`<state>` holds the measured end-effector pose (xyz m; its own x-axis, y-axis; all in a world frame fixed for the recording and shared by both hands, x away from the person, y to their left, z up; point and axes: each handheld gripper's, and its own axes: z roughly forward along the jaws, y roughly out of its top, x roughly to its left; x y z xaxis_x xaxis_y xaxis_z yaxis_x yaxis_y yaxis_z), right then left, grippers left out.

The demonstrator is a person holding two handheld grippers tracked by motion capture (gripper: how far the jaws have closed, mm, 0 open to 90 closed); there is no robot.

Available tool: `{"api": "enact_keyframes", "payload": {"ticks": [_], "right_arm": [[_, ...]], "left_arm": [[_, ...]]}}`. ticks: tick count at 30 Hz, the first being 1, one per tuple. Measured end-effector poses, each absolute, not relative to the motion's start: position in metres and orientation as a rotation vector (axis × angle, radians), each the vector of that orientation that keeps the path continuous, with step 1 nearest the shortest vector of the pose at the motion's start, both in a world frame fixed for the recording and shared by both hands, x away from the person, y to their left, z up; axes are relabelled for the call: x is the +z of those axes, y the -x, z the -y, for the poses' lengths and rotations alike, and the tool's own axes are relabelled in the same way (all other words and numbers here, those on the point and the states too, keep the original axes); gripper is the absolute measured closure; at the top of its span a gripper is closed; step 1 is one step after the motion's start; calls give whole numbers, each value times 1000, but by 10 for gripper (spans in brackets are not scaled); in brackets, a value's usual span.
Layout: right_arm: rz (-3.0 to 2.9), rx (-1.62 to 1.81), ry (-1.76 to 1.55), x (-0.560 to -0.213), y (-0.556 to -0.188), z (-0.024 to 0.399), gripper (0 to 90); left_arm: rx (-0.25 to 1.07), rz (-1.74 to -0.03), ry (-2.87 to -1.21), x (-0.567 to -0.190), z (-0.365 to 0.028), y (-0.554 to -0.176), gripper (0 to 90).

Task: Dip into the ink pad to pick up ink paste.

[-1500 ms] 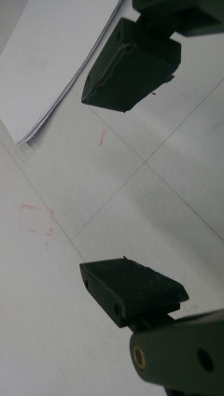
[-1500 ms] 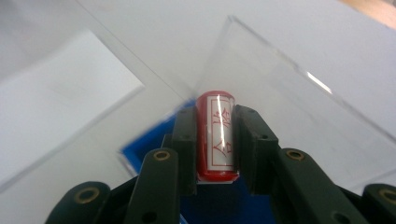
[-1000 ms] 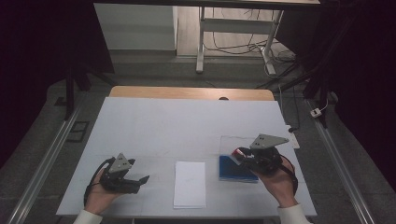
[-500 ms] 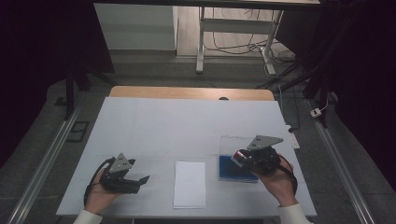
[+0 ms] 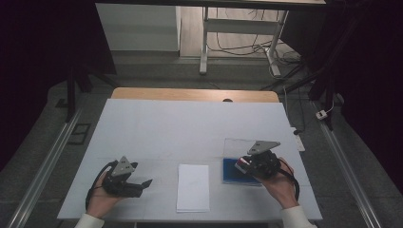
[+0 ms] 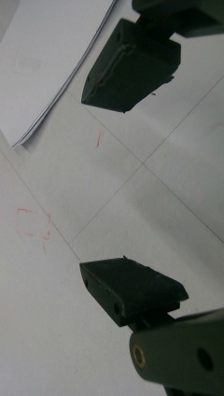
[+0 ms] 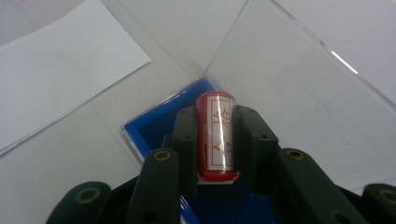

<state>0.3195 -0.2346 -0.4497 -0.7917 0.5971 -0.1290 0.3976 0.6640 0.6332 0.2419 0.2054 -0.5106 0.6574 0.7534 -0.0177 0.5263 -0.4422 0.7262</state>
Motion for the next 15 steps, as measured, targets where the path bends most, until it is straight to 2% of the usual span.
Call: {"api": "enact_keyframes", "payload": {"ticks": [15], "right_arm": [[-2591, 827, -810, -458, -323, 231, 707]], "left_arm": [[392, -985, -2160, -512, -206, -242, 180]]}}
